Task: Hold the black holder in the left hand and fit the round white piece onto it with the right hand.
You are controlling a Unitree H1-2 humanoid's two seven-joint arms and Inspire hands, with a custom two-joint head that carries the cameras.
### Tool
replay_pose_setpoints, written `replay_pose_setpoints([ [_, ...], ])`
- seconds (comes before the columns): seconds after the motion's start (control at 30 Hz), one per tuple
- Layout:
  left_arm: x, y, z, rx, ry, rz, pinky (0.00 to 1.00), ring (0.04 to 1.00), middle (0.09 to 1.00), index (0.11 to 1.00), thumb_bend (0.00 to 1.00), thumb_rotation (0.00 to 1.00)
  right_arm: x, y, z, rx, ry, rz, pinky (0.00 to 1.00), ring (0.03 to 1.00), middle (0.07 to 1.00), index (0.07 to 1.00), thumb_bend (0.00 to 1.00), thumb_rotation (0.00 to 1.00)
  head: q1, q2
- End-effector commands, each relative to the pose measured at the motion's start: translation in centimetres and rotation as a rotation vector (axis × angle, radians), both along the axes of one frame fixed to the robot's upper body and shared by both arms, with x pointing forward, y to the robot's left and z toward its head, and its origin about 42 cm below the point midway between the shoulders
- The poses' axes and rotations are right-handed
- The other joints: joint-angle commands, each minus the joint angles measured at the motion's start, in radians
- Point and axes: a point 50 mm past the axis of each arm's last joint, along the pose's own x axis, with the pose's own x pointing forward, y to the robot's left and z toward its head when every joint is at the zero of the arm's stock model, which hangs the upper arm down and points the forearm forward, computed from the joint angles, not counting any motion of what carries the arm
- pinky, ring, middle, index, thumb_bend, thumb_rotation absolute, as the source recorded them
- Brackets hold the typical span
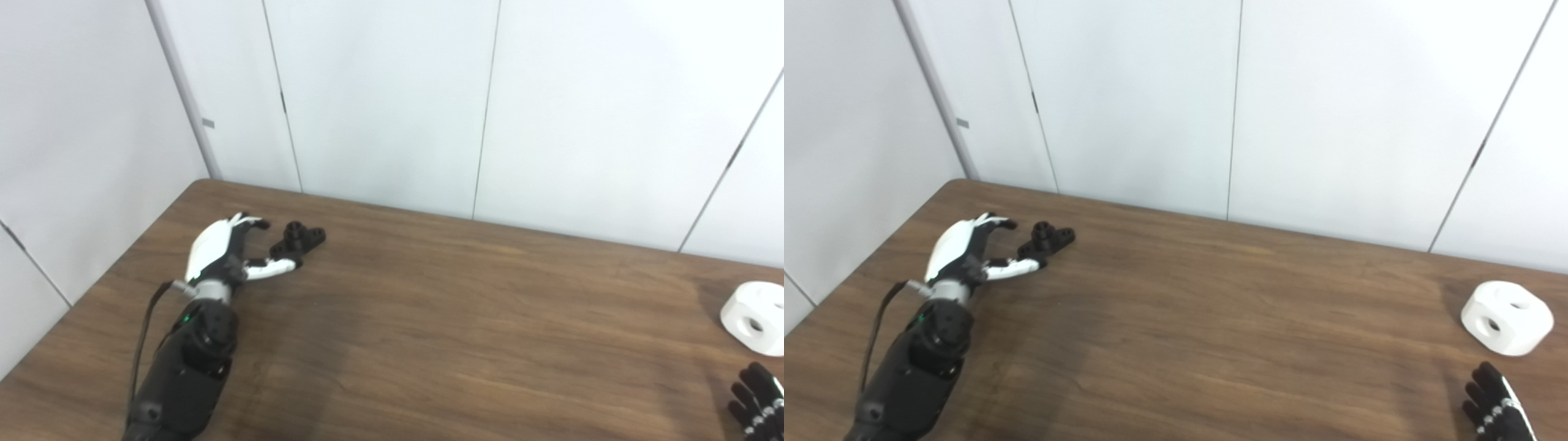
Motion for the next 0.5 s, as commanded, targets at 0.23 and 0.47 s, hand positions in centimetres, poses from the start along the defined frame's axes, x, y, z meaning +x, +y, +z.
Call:
replay_pose_setpoints([
  [0.23, 3.5, 1.0, 2.5, 0.080, -0.013, 0.016, 1.00, 1.000, 0.971, 0.794, 0.94, 0.36, 0.0, 0.4, 0.8, -0.016, -0.037, 0.015, 0.98, 0.959, 0.955, 0.937, 0.70, 0.97, -0.002, 0.003],
  [0.47, 4.7, 1.6, 2.3, 0.101, 0.018, 0.033, 1.00, 1.000, 0.965, 0.792, 0.93, 0.34, 0.1, 0.4, 0.8, -0.021, -0.037, 0.017, 1.00, 0.968, 0.964, 0.949, 0.71, 0.99, -0.008, 0.002],
])
